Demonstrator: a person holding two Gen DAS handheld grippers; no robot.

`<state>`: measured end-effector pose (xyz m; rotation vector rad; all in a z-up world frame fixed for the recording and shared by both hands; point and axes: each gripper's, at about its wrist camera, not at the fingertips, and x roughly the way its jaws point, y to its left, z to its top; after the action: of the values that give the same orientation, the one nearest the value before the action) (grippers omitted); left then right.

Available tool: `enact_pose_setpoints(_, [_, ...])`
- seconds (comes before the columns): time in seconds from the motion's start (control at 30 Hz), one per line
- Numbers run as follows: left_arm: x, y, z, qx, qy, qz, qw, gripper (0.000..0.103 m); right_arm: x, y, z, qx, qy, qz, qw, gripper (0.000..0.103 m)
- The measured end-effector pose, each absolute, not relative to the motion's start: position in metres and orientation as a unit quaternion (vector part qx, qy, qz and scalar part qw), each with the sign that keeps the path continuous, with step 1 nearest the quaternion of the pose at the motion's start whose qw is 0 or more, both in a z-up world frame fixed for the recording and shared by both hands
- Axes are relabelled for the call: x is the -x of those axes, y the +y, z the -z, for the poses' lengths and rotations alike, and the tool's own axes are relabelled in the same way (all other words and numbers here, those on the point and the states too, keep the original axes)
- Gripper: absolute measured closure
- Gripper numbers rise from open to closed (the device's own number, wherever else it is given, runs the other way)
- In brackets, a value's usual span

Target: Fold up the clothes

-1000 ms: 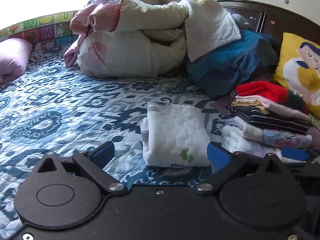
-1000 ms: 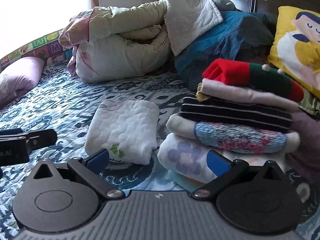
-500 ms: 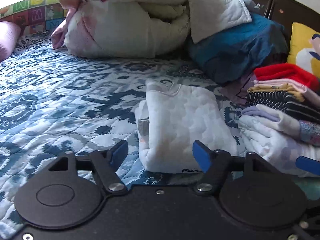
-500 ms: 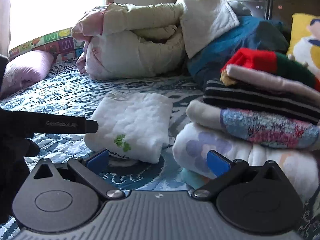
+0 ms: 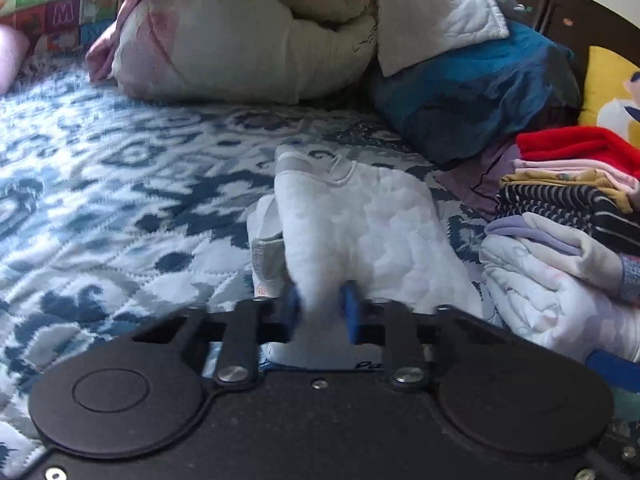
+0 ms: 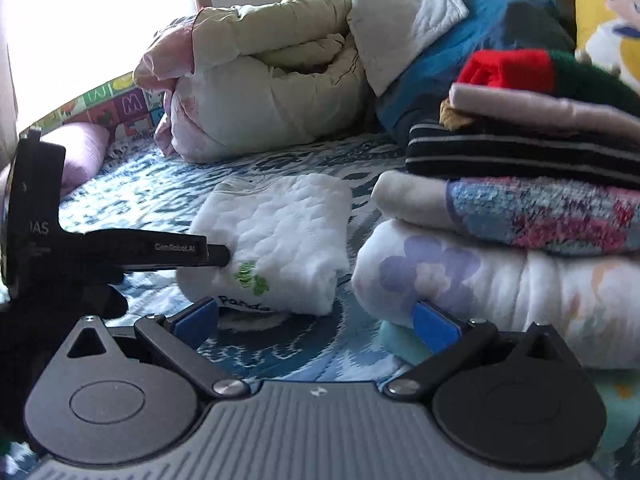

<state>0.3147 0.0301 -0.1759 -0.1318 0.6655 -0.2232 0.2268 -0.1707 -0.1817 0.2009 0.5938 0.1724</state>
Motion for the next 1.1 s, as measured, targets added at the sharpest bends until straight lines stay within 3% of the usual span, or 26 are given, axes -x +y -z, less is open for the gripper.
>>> enact_pose_setpoints(0.23, [-0.261,0.046,0.155,0.051,0.312,0.106,0.943,0.092,-0.225,-0.179,0.178,-0.148,0.293,-0.101,0.939,0.000])
enact_pose_setpoints(0.57, [-0.109,0.101,0.119,-0.025,0.291,0.041,0.956,0.092,-0.214,-0.169,0.173,-0.257,0.319,-0.217,0.886,0.000])
enact_pose_setpoints(0.83, [0.004,0.174,0.071,-0.019,0.286,-0.019,0.958,0.093,-0.152,-0.109,0.167,-0.245,0.372,-0.298,0.844,0.000])
enact_pose_setpoints(1.1, [0.118,0.229,0.079,0.015,0.312,-0.074,0.947,0.093,-0.056,-0.047,0.172,-0.198,0.438,-0.361,0.799,0.000])
